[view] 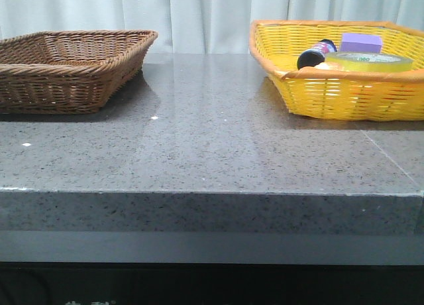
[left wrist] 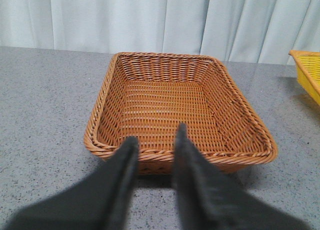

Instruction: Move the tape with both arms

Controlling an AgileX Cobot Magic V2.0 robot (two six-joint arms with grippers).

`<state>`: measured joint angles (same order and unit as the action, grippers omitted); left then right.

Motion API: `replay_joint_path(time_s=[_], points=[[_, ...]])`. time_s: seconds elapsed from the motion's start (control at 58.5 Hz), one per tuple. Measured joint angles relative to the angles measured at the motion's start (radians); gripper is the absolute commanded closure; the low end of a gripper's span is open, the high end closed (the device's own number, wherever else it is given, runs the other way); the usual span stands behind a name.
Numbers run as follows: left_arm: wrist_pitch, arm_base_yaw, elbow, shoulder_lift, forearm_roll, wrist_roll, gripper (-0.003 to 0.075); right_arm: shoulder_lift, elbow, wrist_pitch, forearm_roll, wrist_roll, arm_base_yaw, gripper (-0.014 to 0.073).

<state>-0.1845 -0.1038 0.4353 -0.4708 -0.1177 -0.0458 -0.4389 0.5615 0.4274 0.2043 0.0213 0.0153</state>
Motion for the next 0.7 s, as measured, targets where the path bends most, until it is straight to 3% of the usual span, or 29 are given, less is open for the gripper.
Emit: replay_joint_path(time_s=[0.086,0.154,0.308,0.428,0.701], points=[[0.001,0.0,0.0,0.0,0.0,0.0,0.004,-0.001,0.0,-0.006,0.0,0.0,0.0,0.0042],[0.004,0.0,0.0,0.0,0.0,0.0,0.0029,-0.001,0.0,-0.028,0.0,0.0,0.0,-0.0007],[0.004,0.0,0.0,-0.006,0.0,0.0,0.0029,-0.04,0.009,-0.092,0.0,0.0,0.0,-0.001],[0.004,0.0,0.0,-0.009,0.0,0.0,0.0029,-0.178,0.065,-0.111,0.0,0.0,0.0,-0.001],[0.004,0.0,0.0,-0.009,0.0,0.0,0.0029,-0.664,0.414,0.006,0.0,-0.008,0.045,-0.0009]])
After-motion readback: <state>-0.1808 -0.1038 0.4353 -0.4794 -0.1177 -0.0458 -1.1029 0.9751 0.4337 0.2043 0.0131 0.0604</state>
